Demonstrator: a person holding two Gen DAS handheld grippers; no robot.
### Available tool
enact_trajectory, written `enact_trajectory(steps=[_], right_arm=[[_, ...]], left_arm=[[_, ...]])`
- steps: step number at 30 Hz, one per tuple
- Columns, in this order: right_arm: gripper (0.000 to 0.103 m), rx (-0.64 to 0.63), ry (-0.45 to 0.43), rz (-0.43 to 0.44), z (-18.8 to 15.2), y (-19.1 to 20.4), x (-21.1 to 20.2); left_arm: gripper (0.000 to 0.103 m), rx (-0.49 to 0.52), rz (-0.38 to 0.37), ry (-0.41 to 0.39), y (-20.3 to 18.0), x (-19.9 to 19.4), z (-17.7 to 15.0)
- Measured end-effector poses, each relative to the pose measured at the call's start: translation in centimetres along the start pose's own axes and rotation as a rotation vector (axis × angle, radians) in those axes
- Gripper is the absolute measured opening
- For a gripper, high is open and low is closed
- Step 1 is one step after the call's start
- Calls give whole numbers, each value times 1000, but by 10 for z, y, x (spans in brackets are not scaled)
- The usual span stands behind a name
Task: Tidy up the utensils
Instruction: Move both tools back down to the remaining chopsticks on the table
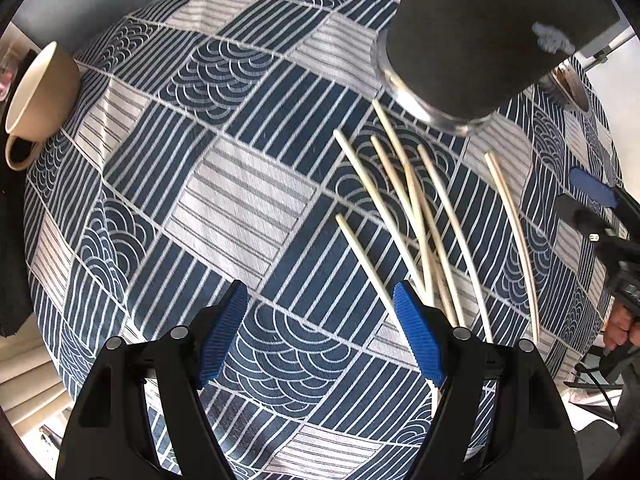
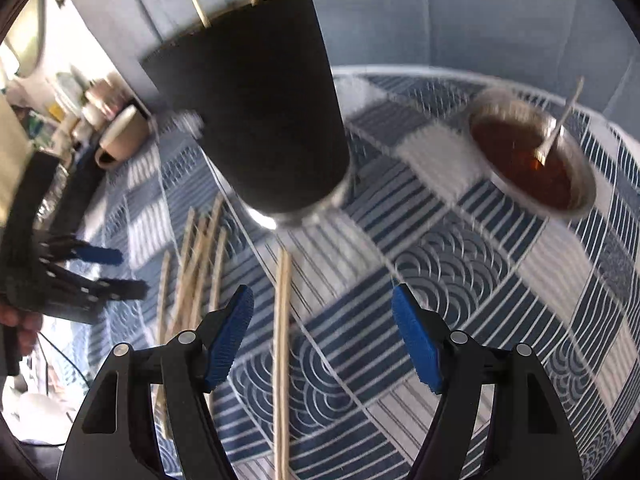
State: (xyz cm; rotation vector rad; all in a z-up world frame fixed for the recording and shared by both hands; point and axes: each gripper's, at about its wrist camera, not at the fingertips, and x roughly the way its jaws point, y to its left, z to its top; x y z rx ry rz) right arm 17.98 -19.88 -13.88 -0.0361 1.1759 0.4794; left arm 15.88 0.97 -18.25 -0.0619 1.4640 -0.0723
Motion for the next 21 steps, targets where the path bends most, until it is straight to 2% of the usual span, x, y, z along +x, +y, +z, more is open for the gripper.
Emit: enact_trajectory(steps=[4, 7, 10, 13, 17, 19, 21], right_arm=[[67, -6, 54, -37, -10, 0, 16], [67, -14, 74, -54, -15, 2, 23], [68, -51, 74, -79, -18, 8, 25], [69, -81, 79, -101, -20, 14, 26], [73, -63, 91, -108, -20, 17, 27], [73, -65, 90, -116, -21, 18, 27], [73, -49, 95, -121, -20, 18, 27]], left_arm=[[78, -51, 2, 29, 5, 16, -2], [81, -69, -34, 0, 5, 17, 0], [84, -71, -15, -8, 2, 19, 1], [84, -26, 35, -10, -11, 23, 0], [89, -5, 51, -19, -25, 27, 1], [92, 7, 87, -16, -33, 31, -2], [92, -15, 75, -12, -33, 34, -3]])
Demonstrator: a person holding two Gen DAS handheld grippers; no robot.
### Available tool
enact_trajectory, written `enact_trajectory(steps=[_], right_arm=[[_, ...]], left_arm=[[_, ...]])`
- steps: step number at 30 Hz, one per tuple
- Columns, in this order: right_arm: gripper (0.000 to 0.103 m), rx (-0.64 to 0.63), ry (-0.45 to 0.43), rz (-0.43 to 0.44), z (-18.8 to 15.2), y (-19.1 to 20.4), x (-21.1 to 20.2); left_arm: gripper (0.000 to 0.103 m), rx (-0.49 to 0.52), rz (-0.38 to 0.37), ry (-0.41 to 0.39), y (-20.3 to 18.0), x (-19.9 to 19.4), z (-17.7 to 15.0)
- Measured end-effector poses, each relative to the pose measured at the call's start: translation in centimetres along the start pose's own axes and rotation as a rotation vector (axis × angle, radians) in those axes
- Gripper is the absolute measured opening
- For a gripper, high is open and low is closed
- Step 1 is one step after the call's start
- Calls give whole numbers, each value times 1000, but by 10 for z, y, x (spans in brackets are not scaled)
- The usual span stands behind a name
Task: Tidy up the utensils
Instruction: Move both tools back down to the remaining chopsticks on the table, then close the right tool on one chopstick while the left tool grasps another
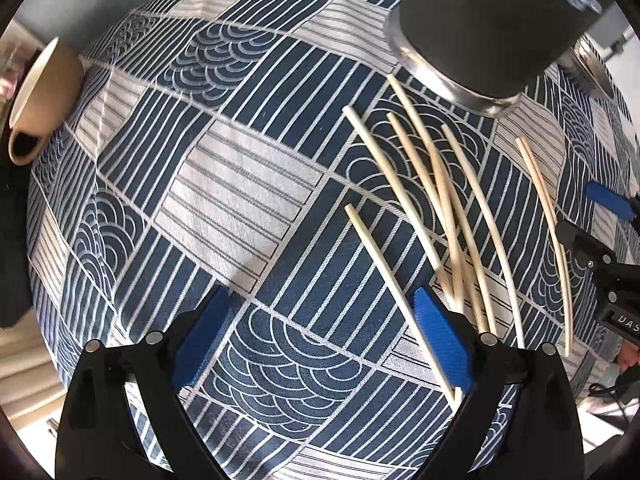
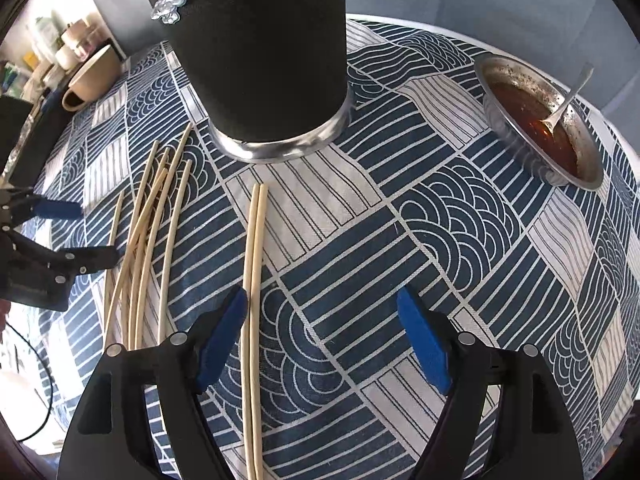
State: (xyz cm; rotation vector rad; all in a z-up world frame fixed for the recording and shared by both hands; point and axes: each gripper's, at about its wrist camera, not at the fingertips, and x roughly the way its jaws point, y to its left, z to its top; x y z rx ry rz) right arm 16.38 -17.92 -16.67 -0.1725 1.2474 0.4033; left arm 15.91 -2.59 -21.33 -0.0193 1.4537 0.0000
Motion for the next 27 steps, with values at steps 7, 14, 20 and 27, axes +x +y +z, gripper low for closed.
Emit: enact_trajectory(steps=[7, 14, 20, 27], right_arm=[[75, -11, -1, -55, 1, 2, -1], [77, -56, 39, -87, -1, 7, -1], [79, -2, 98, -62, 3, 4, 4], [63, -53, 144, -46, 16, 7, 5]], left_arm=[[93, -25, 9, -11, -1, 5, -6], [93, -54, 14, -8, 16, 0, -17], [99, -87, 19, -27, 27, 2, -26], [98, -54, 7, -26, 27, 3, -24]])
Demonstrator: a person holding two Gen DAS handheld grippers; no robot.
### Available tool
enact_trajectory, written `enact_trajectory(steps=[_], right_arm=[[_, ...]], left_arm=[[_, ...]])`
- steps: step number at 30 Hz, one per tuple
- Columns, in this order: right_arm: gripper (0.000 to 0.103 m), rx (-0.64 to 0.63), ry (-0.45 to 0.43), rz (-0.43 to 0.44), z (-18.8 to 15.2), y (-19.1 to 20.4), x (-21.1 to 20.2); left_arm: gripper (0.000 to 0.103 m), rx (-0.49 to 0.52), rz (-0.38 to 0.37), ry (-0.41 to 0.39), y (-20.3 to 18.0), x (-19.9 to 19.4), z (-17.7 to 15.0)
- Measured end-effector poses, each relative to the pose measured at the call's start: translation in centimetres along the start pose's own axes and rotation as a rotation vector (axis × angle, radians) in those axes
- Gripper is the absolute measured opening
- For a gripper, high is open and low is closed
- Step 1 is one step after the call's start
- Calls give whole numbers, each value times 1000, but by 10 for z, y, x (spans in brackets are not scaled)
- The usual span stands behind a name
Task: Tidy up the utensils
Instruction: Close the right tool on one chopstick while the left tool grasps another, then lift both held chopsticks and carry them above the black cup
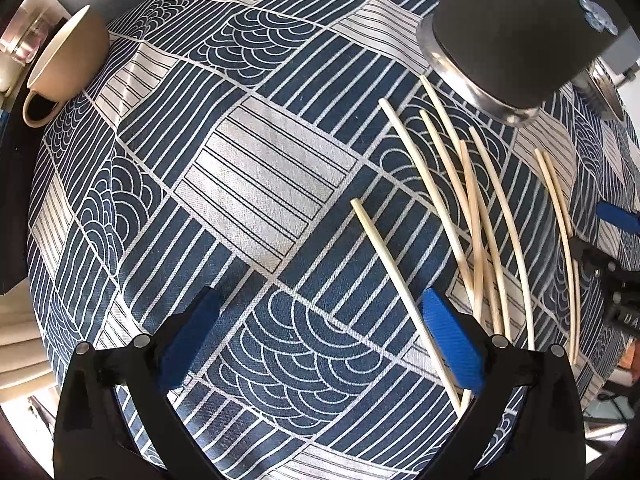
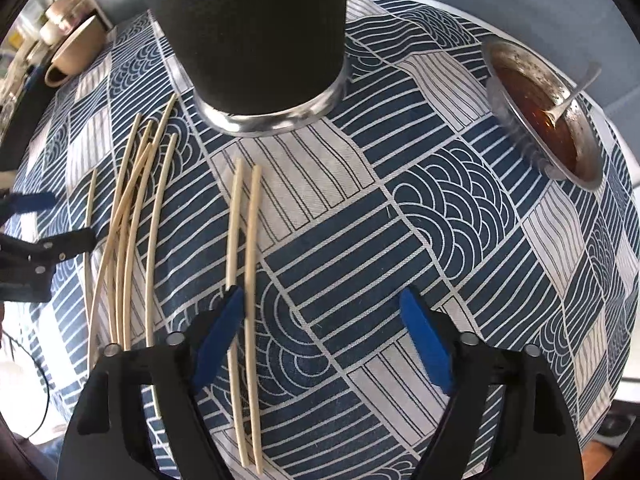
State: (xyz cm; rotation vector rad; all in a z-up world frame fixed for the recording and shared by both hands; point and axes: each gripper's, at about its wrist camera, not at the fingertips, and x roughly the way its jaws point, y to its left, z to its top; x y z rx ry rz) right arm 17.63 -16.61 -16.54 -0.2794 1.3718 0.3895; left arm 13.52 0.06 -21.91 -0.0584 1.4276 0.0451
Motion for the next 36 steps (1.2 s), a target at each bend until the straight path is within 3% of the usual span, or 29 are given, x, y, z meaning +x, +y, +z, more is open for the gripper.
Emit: enact_trajectory(steps=[4, 6, 12, 18, 22, 28, 33, 36], right_arm=[[47, 21, 14, -6, 1, -6, -5], [32, 12, 27, -6, 3, -7, -7], [13, 1, 80, 5, 6, -14, -8], [5, -44, 104, -75, 17, -11, -7], [5, 25, 112, -2, 19, -24, -7], [5, 112, 109, 69, 16, -47, -12], [5, 179, 86, 143, 3, -65, -23], [5, 200, 54, 184, -1, -73, -36]], left_arm=[[92, 62, -13, 12, 2, -4, -4], [84, 64, -15, 9, 3, -9, -6], [64, 74, -19, 0, 19, -19, -25], [30, 7, -21, 43, 42, -25, -27], [11, -9, -52, 86, 58, -25, -31], [5, -123, -192, 164, 98, -21, -38], [5, -139, -193, 154, 121, -23, -51], [5, -135, -202, 119, 140, -46, -54]])
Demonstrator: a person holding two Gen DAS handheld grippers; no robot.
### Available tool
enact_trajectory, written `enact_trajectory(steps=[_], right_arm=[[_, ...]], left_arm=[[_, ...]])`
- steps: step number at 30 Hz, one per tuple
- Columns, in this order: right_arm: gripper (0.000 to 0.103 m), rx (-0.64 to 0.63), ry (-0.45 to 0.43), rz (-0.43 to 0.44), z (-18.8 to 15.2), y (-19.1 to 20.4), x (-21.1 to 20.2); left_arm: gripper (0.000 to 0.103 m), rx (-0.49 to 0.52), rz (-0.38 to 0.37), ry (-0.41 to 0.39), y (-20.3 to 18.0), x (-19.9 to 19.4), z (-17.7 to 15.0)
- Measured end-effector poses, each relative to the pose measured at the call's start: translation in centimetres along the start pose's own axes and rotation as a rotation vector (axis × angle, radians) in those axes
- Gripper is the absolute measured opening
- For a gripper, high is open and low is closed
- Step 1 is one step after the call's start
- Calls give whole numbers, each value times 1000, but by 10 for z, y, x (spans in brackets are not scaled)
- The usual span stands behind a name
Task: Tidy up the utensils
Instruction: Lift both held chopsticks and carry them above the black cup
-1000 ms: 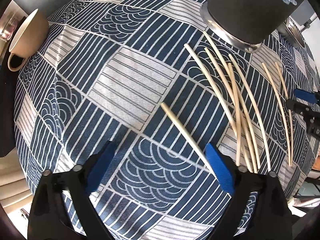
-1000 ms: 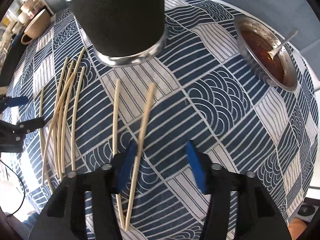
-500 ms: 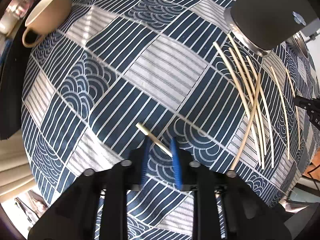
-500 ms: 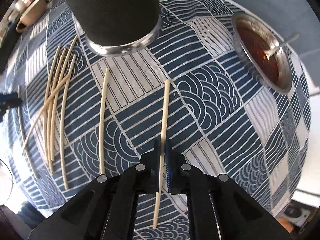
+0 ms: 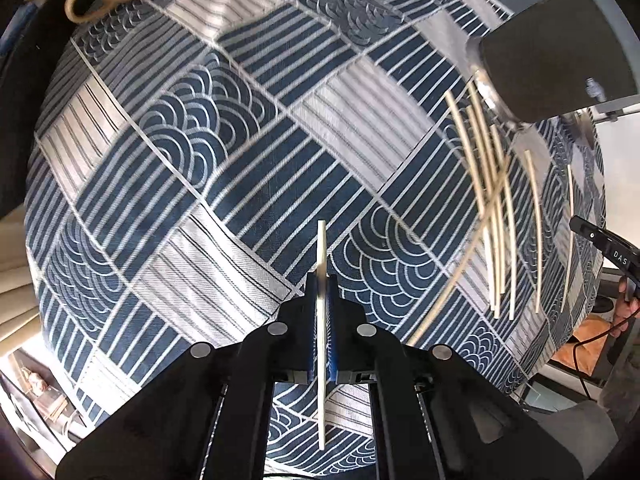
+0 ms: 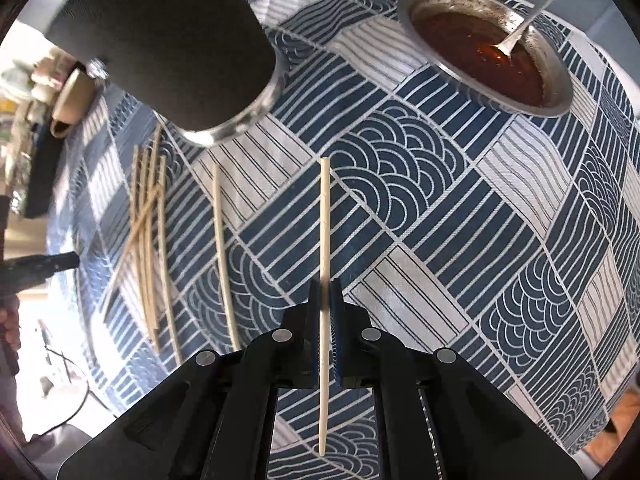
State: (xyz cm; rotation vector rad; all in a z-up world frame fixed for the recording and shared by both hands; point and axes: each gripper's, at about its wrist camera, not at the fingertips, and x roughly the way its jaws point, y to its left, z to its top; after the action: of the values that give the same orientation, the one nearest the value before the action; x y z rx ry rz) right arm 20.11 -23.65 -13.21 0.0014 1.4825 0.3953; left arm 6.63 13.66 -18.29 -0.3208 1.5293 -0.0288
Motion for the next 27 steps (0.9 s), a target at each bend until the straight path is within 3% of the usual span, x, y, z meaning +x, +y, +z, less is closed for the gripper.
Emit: enact_trajectory(steps=[2, 5, 7, 13, 19, 22, 27], right_arm=[[5, 13, -29, 40, -13, -4, -12], [5, 2, -95, 125, -23, -3, -30], [5, -34, -136, 134, -27, 3, -41], [5, -109, -198, 130, -37, 23, -55], [5, -120, -233, 147, -22, 33, -62], [5, -123, -261, 171, -19, 33, -71], [5, -129, -312, 161, -11, 34, -91]], left_arm=[[5, 1, -19, -30, 4, -17, 3], [5, -46, -111, -69, 11, -40, 8], [5, -57, -182, -95, 8, -54, 12], [5, -39, -286, -157, -14, -91, 17], [5, 15, -277, -195, -45, -114, 31], [4, 34, -279, -224, -80, -118, 36], [4, 71, -249, -273, -89, -134, 50]])
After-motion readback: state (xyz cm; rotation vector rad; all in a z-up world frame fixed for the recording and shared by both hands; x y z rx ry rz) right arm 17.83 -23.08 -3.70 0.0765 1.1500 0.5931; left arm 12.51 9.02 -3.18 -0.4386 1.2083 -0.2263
